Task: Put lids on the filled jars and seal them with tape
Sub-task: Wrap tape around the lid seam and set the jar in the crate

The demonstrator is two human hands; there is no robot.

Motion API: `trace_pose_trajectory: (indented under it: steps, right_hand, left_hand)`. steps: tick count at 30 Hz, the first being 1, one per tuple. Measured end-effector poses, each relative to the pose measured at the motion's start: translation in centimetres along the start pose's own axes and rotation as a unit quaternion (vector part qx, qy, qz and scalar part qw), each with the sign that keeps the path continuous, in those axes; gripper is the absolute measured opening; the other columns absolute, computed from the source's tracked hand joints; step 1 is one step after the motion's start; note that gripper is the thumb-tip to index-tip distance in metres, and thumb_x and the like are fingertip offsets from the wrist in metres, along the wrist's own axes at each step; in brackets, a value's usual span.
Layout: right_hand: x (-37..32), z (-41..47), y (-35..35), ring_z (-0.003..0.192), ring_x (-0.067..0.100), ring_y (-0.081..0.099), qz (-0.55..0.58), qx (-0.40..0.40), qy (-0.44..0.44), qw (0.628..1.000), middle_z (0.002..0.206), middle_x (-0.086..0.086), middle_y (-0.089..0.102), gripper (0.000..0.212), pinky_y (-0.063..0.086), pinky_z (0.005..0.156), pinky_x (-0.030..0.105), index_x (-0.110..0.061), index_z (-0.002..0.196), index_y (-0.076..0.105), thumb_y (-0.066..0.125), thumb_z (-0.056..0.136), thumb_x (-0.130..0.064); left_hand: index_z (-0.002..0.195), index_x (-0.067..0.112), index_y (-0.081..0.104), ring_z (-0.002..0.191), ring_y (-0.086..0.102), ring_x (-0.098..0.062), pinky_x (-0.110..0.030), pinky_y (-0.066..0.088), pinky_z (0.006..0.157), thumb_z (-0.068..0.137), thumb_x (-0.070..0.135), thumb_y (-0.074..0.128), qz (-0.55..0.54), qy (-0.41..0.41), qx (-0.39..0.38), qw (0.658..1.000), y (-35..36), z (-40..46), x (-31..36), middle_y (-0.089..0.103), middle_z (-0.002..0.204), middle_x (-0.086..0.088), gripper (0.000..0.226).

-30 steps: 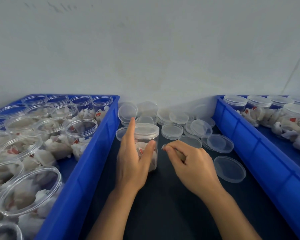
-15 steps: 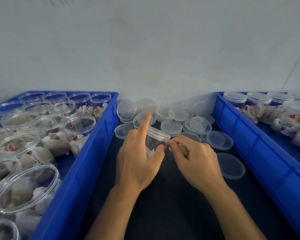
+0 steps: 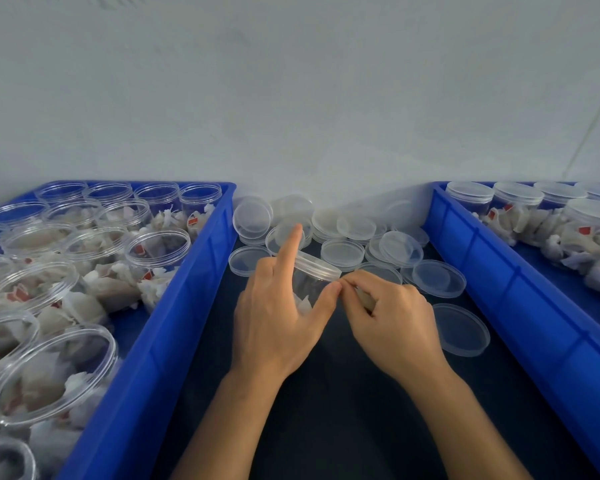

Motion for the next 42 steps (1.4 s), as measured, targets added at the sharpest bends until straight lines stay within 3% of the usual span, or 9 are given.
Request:
trace_pose_trajectory:
  steps: [3, 7, 13, 22, 28, 34, 38, 42]
  right_hand:
    - [0.0, 0.0, 0.1, 0.06, 0.021, 0.059, 0.001, 0.007, 0.005, 1.0, 0.059, -0.009, 0.059, 0.025, 0.056, 0.066, 0.046, -0.036, 0.1, 0.07, 0.05, 0.103, -0.051]
    - [-0.1, -0.1, 0.2, 0.061, 0.021, 0.06, 0.0, 0.012, 0.008, 1.0, 0.06, -0.009, 0.06, 0.029, 0.056, 0.065, 0.045, -0.037, 0.099, 0.069, 0.048, 0.103, -0.056]
    - [-0.3, -0.1, 0.1, 0.061, 0.021, 0.061, -0.004, 0.02, 0.007, 1.0, 0.06, -0.01, 0.06, 0.031, 0.056, 0.064, 0.044, -0.039, 0.101, 0.069, 0.047, 0.102, -0.06]
    - [-0.4, -0.2, 0.0, 0.062, 0.024, 0.059, -0.015, 0.014, 0.014, 1.0, 0.061, -0.007, 0.059, 0.03, 0.056, 0.064, 0.045, -0.037, 0.099, 0.069, 0.047, 0.102, -0.057]
    - [-0.7, -0.2, -0.1, 0.054, 0.02, 0.056, -0.021, 0.027, -0.002, 0.999, 0.056, -0.007, 0.057, 0.028, 0.054, 0.057, 0.043, -0.036, 0.096, 0.07, 0.05, 0.104, -0.053]
    - [-1.1, -0.2, 0.0, 0.053, 0.018, 0.056, -0.02, 0.022, -0.006, 1.0, 0.056, -0.009, 0.056, 0.024, 0.054, 0.057, 0.043, -0.035, 0.096, 0.067, 0.05, 0.104, -0.051]
    - [-1.4, -0.2, -0.1, 0.055, 0.02, 0.055, -0.035, 0.005, -0.003, 0.999, 0.054, -0.01, 0.051, 0.021, 0.052, 0.06, 0.043, -0.036, 0.107, 0.066, 0.046, 0.103, -0.036]
    - [-1.7, -0.3, -0.4, 0.055, 0.019, 0.055, -0.067, -0.002, -0.009, 0.998, 0.057, -0.009, 0.051, 0.025, 0.05, 0.06, 0.041, -0.037, 0.112, 0.064, 0.039, 0.104, -0.038]
  left_hand:
    - [0.164, 0.056, 0.01, 0.124, 0.057, -0.015, -0.031, 0.044, 0.086, 0.092, 0.081, 0.05, 0.004, 0.0, 0.004, 1.0, 0.1, 0.1, -0.1, 0.054, 0.143, 0.006, 0.086]
    - [0.162, 0.06, 0.007, 0.112, 0.051, -0.002, -0.031, 0.045, 0.085, 0.094, 0.079, 0.046, -0.002, 0.0, 0.005, 1.0, 0.2, 0.1, -0.3, 0.054, 0.135, 0.013, 0.081]
    - [0.162, 0.059, 0.007, 0.116, 0.058, -0.008, -0.039, 0.058, 0.09, 0.096, 0.077, 0.039, -0.007, 0.006, 0.002, 1.0, 0.1, 0.2, 0.0, 0.054, 0.135, 0.013, 0.076]
    - [0.163, 0.056, 0.011, 0.126, 0.056, -0.013, -0.035, 0.05, 0.092, 0.095, 0.078, 0.042, 0.001, -0.001, 0.005, 1.0, 0.0, 0.0, 0.1, 0.054, 0.142, 0.01, 0.078]
    - [0.161, 0.052, 0.021, 0.128, 0.055, -0.012, -0.03, 0.045, 0.089, 0.093, 0.08, 0.045, 0.005, -0.013, 0.012, 1.0, -0.1, 0.1, 0.0, 0.056, 0.145, 0.007, 0.078]
    - [0.146, 0.052, 0.036, 0.11, 0.059, -0.008, -0.042, 0.059, 0.087, 0.091, 0.077, 0.045, -0.026, -0.036, 0.013, 0.999, -0.3, 0.2, -0.3, 0.052, 0.126, 0.02, 0.061]
    - [0.133, 0.055, 0.041, 0.103, 0.059, -0.002, -0.043, 0.059, 0.085, 0.088, 0.078, 0.044, -0.068, -0.059, 0.018, 0.996, -0.5, 0.3, -0.9, 0.055, 0.122, 0.021, 0.051]
    - [0.126, 0.054, 0.046, 0.103, 0.062, -0.002, -0.043, 0.058, 0.086, 0.088, 0.076, 0.046, -0.102, -0.066, 0.01, 0.993, -0.5, 0.4, -1.2, 0.06, 0.117, 0.022, 0.044]
Point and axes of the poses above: each hand's wrist, its own z-axis towards the middle knuckle, its own y-axis out of the palm, x = y × z, the point moved 8 cm from there along z, towards the middle knuckle
